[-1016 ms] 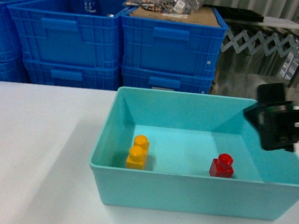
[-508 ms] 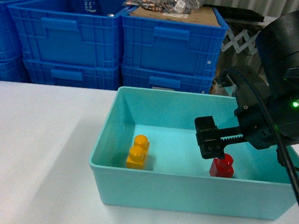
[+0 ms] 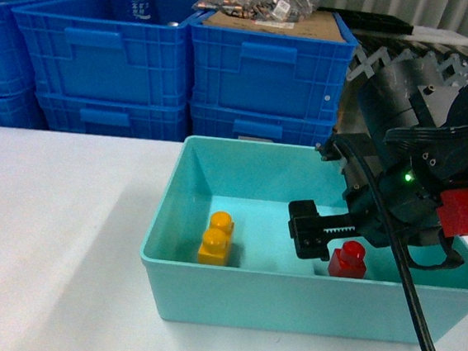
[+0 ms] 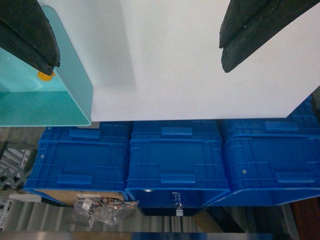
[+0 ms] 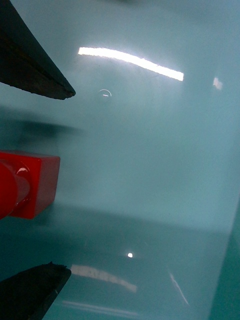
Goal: Pick red block from blue box to shelf
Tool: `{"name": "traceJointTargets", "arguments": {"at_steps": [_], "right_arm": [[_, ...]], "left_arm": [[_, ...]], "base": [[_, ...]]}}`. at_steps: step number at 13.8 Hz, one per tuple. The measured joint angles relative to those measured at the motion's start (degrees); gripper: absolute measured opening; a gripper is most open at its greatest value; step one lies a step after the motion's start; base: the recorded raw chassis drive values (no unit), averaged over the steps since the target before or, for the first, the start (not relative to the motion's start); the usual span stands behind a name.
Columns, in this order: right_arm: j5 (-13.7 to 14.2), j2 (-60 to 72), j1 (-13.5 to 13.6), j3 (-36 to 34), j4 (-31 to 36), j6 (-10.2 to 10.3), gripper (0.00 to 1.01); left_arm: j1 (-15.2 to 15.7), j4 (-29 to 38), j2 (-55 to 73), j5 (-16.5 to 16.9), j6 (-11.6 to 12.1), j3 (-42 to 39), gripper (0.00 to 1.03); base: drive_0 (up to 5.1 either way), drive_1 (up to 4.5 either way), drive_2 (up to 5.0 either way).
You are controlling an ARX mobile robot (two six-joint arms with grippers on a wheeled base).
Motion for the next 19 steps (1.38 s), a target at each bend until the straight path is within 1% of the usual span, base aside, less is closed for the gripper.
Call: {"name": "traceJointTargets", "arguments": {"at_steps": [1,2,5,6,7,8,9,10,11,12,13,14,15,16,17,18,19], "right_arm": [[0.4,1.1,0.1,0.5,-0.4,0.4,0.98],[0.7,2.3,0.3,0.9,-1.2,0.7,0.90],[0.9,4.6,0.3,2.9,-3.6,1.9,0.57],[1.6,4.6,0.3,2.9,-3.1,2.0,0.47],[1.6,4.2,0.3,2.7,-1.7,2.3,0.37],[1.6,2.6,0.2,1.2,0.9,2.4,0.31],[1.4,-0.5,0.2,-1.0,3.2,2.5,0.30],[0.1,-5.2,-0.2,-4.0,5.9,2.8,0.30],[0.4,-10.2,-0.6,-7.3,10.0,2.6,0.30],[-1.4,-17.3,-2.0,-11.7,14.1,2.8,0.30],[-0.7,-25.3,-3.1,-17.4,20.7,2.1,0.30],[-2.7,-35.7,-5.4,-24.5,25.6,2.1,0.30],[-2.7,-44.9,-7.0,-31.4,30.0,0.9,0.30],[-0.7,-55.5,-8.5,-39.7,34.0,-1.2,0.30],[1.9,-66.3,-8.7,-48.8,37.8,-3.2,0.30],[1.9,-74.6,-8.0,-55.6,37.7,-4.0,0.30],[3.1,-79.3,-7.6,-58.9,35.9,-4.1,0.30]], "left_arm": [[0.0,0.0,0.0,0.0,0.0,0.0,0.98],[0.0,0.0,0.0,0.0,0.0,0.0,0.98],[0.0,0.0,0.0,0.0,0.0,0.0,0.98],[0.0,0.0,0.0,0.0,0.0,0.0,0.98],[0.0,0.0,0.0,0.0,0.0,0.0,0.98],[0.0,0.0,0.0,0.0,0.0,0.0,0.98],[0.0,0.0,0.0,0.0,0.0,0.0,0.98],[0.0,0.0,0.0,0.0,0.0,0.0,0.98],[0.0,0.0,0.0,0.0,0.0,0.0,0.98],[0.0,0.0,0.0,0.0,0.0,0.0,0.98],[0.0,0.0,0.0,0.0,0.0,0.0,0.98],[0.0,0.0,0.0,0.0,0.0,0.0,0.98],[0.0,0.0,0.0,0.0,0.0,0.0,0.98],[0.0,0.0,0.0,0.0,0.0,0.0,0.98],[0.0,0.0,0.0,0.0,0.0,0.0,0.98],[0.0,0.0,0.0,0.0,0.0,0.0,0.98],[0.0,0.0,0.0,0.0,0.0,0.0,0.98]], "base": [[0.0,0.00,0.0],[0.0,0.00,0.0],[0.0,0.00,0.0],[0.0,0.00,0.0],[0.0,0.00,0.0],[0.0,0.00,0.0],[0.0,0.00,0.0],[0.0,0.00,0.0],[0.0,0.00,0.0],[0.0,0.00,0.0],[0.0,0.00,0.0],[0.0,0.00,0.0],[0.0,0.00,0.0],[0.0,0.00,0.0],[0.0,0.00,0.0],[0.0,0.00,0.0],[0.0,0.00,0.0]]}}
